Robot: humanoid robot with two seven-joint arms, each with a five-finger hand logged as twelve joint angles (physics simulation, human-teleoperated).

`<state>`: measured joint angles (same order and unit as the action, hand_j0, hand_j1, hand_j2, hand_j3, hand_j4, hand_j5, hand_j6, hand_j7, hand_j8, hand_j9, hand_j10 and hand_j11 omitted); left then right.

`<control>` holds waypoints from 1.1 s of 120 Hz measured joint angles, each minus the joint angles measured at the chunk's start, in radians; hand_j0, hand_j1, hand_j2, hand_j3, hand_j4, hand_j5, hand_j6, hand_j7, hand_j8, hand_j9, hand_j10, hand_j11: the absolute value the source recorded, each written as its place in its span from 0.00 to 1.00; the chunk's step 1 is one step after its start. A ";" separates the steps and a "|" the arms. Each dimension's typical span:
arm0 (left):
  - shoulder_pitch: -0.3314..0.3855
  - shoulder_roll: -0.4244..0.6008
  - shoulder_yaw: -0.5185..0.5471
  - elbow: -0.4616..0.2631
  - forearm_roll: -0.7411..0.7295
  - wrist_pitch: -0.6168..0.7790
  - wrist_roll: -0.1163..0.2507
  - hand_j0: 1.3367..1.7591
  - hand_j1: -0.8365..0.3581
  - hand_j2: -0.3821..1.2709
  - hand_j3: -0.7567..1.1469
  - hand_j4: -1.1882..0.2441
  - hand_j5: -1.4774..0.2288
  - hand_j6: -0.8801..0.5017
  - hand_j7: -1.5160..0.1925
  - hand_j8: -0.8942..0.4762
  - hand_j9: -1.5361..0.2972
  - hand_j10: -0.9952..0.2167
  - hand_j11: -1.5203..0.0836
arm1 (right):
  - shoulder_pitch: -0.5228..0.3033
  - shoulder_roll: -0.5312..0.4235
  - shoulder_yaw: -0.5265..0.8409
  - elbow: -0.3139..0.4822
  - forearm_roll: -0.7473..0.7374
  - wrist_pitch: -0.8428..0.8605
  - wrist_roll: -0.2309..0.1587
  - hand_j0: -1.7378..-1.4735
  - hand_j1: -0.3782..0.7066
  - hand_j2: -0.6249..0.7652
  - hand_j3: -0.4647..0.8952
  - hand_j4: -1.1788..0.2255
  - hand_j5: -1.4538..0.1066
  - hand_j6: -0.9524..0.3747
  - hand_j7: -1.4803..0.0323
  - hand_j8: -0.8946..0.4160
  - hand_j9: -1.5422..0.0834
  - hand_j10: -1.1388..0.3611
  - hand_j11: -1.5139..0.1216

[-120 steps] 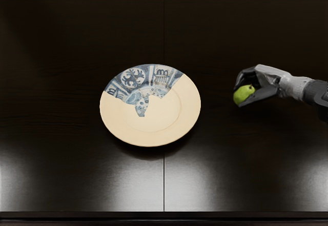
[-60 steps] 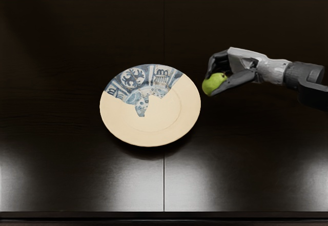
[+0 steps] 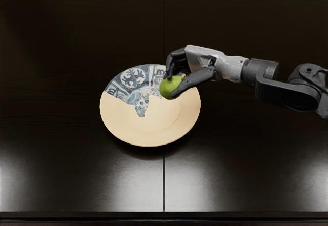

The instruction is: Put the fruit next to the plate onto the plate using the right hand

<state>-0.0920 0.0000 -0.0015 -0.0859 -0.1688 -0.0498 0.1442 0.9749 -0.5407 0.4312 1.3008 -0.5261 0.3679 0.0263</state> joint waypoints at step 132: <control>0.000 0.000 0.000 0.000 0.000 0.000 0.000 0.76 0.97 0.23 0.40 0.81 0.85 0.62 0.87 0.64 0.82 0.80 0.93 | -0.016 -0.278 0.014 -0.012 0.414 0.238 -0.277 0.30 0.04 0.45 0.34 0.83 0.92 0.71 0.97 0.67 0.94 0.75 0.91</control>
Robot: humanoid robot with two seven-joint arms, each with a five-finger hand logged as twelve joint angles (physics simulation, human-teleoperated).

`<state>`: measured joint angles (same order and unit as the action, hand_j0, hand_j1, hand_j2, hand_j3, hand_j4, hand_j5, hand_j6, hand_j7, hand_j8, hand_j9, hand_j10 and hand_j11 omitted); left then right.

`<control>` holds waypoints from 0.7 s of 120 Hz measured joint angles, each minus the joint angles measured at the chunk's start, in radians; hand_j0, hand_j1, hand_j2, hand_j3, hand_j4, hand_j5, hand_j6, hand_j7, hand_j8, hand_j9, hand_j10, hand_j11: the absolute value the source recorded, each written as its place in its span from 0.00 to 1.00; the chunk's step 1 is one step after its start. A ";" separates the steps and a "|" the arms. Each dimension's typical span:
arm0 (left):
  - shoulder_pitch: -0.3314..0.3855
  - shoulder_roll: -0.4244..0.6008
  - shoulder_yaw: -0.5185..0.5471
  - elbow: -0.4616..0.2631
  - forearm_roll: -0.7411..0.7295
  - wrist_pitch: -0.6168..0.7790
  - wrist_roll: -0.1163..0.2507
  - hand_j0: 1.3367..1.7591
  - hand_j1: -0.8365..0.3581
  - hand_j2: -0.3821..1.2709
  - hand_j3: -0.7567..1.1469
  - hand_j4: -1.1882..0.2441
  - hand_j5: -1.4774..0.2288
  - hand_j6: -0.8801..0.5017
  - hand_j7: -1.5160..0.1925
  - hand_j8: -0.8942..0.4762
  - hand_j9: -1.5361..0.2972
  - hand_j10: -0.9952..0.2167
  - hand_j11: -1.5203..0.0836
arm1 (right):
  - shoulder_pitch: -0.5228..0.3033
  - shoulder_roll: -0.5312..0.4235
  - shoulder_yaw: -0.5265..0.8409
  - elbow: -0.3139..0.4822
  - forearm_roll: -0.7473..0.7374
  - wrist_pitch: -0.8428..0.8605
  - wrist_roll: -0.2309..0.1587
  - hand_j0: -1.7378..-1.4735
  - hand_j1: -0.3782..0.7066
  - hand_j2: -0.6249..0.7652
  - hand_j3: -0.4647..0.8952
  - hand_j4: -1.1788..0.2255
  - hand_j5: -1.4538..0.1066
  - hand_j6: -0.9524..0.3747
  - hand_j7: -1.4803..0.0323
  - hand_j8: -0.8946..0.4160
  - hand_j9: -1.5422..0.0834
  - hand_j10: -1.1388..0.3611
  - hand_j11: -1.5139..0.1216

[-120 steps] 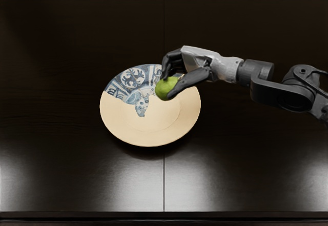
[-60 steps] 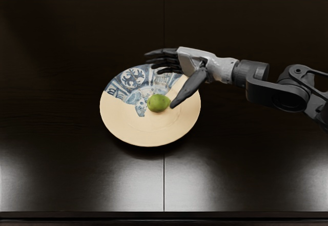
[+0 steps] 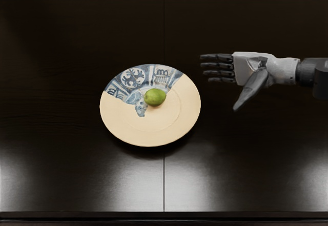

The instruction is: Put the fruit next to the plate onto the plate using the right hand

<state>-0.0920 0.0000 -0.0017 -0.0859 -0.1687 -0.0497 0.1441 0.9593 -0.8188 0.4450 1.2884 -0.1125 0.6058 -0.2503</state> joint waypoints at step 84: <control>0.000 0.000 0.000 0.000 0.000 -0.001 0.000 0.76 0.97 0.23 0.40 0.81 0.85 0.62 0.87 0.64 0.82 0.80 0.93 | -0.045 -0.077 0.002 -0.003 0.071 0.005 -0.006 0.30 0.03 0.45 0.34 0.84 0.93 0.72 0.98 0.68 0.95 0.76 0.93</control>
<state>-0.0920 0.0000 -0.0019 -0.0861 -0.1688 -0.0505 0.1441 0.9140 -0.8955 0.4468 1.2856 -0.0417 0.6112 -0.2563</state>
